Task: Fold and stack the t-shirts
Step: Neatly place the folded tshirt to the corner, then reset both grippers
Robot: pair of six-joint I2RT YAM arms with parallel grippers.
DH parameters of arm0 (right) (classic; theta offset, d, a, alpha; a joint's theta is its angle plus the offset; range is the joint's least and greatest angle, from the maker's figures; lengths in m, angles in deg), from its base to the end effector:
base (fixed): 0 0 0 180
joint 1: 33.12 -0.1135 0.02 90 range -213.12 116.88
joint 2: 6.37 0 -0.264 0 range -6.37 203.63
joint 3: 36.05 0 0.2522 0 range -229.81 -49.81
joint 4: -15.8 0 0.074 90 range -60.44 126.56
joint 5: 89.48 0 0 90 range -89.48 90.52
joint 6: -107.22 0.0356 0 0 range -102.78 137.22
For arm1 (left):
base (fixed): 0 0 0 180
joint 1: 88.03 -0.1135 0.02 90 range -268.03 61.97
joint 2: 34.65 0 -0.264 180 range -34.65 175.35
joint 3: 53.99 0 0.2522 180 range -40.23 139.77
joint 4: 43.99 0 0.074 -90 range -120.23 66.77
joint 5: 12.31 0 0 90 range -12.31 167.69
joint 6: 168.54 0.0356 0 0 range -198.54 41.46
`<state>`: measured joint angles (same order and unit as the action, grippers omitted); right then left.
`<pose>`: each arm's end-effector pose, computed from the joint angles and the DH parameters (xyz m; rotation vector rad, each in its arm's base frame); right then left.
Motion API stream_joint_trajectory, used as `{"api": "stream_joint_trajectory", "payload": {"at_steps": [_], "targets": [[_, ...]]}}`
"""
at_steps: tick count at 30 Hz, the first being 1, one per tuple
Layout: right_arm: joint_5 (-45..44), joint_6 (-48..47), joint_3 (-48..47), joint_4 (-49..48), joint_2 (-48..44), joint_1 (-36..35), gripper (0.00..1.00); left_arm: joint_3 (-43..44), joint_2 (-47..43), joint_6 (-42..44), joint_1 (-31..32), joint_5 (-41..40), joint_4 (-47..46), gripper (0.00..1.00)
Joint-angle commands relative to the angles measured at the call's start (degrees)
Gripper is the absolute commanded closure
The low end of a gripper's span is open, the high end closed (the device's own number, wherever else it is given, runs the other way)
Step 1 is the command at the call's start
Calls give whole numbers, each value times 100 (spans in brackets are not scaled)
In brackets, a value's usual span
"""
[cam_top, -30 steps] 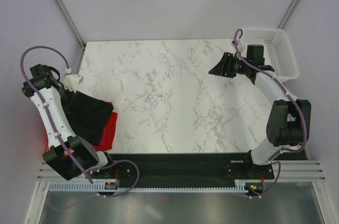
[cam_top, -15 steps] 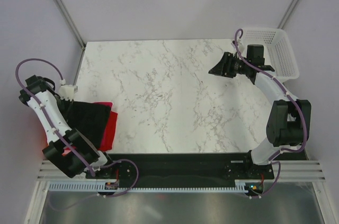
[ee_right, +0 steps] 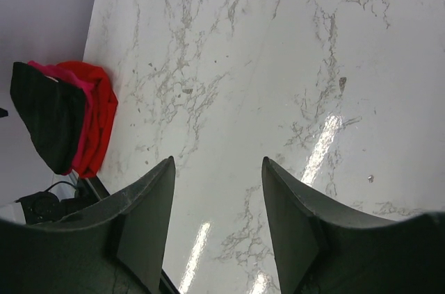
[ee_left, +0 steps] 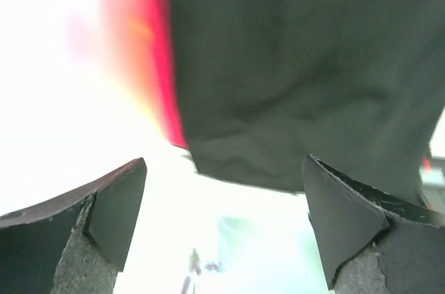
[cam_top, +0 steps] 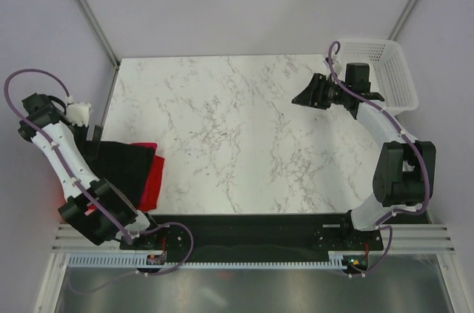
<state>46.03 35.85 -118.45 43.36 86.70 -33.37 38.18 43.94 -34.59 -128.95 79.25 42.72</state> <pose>0.3596 0.0270 0.2692 -0.0890 2.2018 1.0653 0.1856 0.1596 0.3266 0.0824 2.8935 0.2606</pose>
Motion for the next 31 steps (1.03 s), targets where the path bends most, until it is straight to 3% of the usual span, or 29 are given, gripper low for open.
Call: {"api": "stream_joint_trajectory", "payload": {"at_steps": [1,2,6,9,13,16,17,20,31], "targets": [[-43,-167,9,-167,-351,8,39,622,-763,-386,146,194,-1017,0],[-165,-202,9,-141,-369,-1,38,579,-922,-404,477,256,-1524,0],[-516,-456,-26,-18,-457,7,32,254,-1311,-500,1814,248,-2047,0],[-833,-825,-140,131,-606,7,2,402,-1127,-1289,2396,773,-2048,0],[-1701,-1142,-281,272,-878,-1,2,842,-705,-2930,2624,1741,-2161,0],[-2352,-933,-343,325,-967,-1,2,782,-476,-3548,3098,1953,-2634,0],[-2998,-827,-343,342,-984,7,2,746,-424,-3603,3395,1866,-2767,0],[-3846,-633,-343,378,-1028,-19,2,798,-38,-3586,3924,1786,-2997,0],[-4068,-1151,-589,527,-993,-265,2,1361,956,-3709,4304,1900,-3102,0]]}}
